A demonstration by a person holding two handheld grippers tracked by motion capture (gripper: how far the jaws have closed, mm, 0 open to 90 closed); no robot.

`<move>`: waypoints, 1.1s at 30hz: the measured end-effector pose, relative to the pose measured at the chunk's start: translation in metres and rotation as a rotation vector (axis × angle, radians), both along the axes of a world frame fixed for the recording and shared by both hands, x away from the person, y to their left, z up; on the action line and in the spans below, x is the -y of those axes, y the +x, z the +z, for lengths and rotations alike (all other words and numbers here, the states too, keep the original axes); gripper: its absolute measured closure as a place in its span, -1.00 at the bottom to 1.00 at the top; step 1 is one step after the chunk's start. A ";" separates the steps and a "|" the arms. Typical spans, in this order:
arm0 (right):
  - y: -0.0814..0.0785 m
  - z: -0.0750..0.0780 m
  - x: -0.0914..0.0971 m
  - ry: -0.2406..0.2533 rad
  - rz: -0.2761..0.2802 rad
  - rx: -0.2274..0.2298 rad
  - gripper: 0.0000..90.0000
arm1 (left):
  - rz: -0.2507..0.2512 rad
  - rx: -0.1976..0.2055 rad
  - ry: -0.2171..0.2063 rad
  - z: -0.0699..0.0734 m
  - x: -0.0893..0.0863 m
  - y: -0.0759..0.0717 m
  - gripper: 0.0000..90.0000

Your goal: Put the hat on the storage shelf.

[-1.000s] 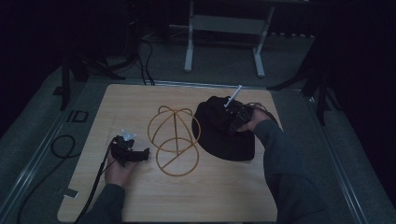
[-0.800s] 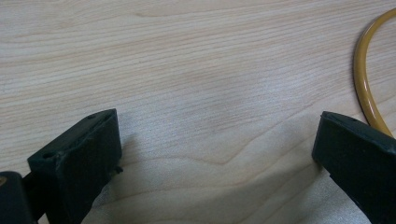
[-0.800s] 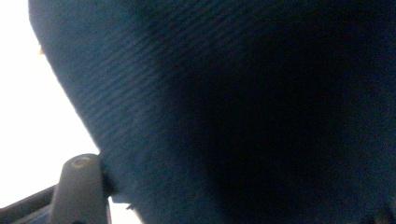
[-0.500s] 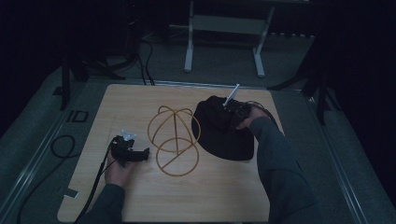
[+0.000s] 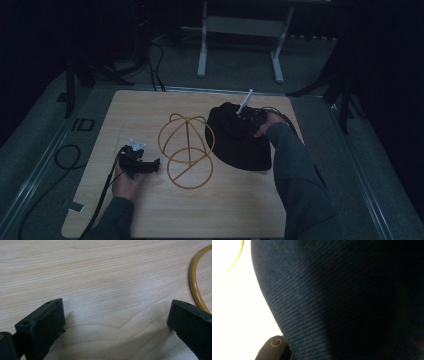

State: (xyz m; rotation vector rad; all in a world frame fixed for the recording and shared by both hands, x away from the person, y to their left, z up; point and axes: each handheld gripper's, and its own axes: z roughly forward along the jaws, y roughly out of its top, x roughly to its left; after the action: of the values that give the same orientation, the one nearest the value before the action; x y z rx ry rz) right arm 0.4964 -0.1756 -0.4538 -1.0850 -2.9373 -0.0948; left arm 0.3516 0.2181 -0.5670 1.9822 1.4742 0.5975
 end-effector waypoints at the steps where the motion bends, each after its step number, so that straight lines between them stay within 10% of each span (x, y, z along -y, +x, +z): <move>1: 0.000 0.001 0.000 0.004 0.006 0.010 0.93 | -0.001 0.000 0.001 0.000 0.000 0.000 -0.97; 33: -0.027 0.067 -0.008 0.164 0.110 0.203 0.95 | -0.001 0.000 0.000 0.000 0.000 0.001 -0.97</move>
State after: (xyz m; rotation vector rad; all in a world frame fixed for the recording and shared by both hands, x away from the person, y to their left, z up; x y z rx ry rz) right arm 0.4691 -0.1680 -0.3869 -0.9412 -3.0897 -0.4623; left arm 0.3524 0.2177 -0.5669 1.9827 1.4736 0.5965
